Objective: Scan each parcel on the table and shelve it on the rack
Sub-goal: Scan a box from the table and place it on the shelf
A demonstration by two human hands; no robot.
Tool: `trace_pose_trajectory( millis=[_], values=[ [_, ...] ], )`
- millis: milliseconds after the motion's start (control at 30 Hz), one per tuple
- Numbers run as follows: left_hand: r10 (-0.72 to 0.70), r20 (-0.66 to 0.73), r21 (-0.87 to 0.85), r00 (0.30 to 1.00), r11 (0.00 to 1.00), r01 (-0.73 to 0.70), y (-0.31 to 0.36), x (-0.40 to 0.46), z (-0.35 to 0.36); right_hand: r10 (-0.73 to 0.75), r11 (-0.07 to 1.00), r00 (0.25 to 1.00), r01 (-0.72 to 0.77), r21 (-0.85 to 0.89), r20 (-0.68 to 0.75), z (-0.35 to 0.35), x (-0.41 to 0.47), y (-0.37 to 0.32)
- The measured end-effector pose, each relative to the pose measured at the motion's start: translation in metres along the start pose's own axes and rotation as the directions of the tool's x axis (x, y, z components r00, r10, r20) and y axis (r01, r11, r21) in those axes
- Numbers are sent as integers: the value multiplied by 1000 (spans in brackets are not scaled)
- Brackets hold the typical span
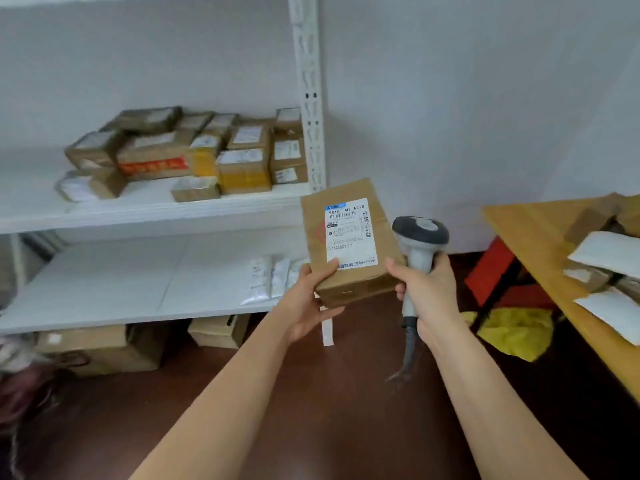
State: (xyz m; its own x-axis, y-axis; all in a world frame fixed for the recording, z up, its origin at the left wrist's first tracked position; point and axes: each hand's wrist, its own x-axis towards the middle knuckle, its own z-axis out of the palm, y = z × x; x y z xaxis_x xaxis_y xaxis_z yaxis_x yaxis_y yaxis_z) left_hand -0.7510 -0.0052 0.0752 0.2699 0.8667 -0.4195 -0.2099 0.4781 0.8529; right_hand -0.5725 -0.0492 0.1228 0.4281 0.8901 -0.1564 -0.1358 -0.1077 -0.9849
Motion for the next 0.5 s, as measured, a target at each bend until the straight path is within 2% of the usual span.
trace_pose_trajectory(
  millis=[100,200,500],
  values=[
    [48,-167,-76,985,995,-62,28,-18,-93,51,999,985,-52,3,162,92,-12,13],
    [53,-272,-158,961,982,-99,44,-32,-160,103,994,961,-89,-63,257,162,-22,21],
    [19,-523,-344,852,910,-231,81,-30,-290,100,984,893,-23,-178,438,336,-9,32]
  ],
)
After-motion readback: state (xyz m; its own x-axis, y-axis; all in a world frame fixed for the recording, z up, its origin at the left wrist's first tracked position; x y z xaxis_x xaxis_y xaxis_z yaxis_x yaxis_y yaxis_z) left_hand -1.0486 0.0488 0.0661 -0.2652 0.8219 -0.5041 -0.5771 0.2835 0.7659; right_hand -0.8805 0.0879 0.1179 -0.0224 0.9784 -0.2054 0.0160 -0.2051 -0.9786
